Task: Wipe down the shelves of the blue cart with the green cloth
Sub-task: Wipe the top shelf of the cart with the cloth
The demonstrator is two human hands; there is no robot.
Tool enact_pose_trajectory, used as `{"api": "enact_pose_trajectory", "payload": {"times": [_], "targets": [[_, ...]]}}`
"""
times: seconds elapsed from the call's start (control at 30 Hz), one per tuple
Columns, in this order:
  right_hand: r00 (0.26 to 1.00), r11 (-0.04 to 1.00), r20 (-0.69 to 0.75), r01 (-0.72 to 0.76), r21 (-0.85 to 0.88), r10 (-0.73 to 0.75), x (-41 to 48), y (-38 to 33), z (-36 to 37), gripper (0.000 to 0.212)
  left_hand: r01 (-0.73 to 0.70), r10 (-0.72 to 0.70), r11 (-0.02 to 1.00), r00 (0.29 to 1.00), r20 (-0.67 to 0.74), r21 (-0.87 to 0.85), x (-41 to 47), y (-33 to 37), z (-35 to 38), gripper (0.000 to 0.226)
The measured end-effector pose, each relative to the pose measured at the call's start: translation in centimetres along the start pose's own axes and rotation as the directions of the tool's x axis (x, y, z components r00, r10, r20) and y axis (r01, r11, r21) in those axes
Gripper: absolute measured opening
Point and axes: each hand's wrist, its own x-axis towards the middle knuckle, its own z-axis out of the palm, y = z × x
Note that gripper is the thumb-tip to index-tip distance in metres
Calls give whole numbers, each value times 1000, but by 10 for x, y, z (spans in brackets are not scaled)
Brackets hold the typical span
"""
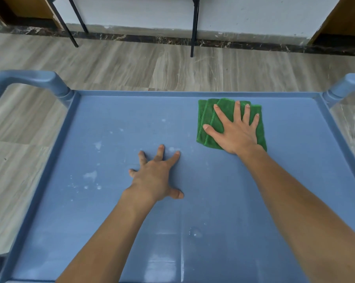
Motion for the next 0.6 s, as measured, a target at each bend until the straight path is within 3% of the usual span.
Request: {"api": "enact_pose_trajectory", "payload": {"times": [0.3,0.6], "targets": [[998,998,-21,66,-24,-66,-99,-1,14,90,-15,15,1000,1000,-20,4,7,-3,2,121],[990,990,28,141,-27,-141,-258,6,22,85,-23,26,996,999,-31,85,2,-4,1,121]]}}
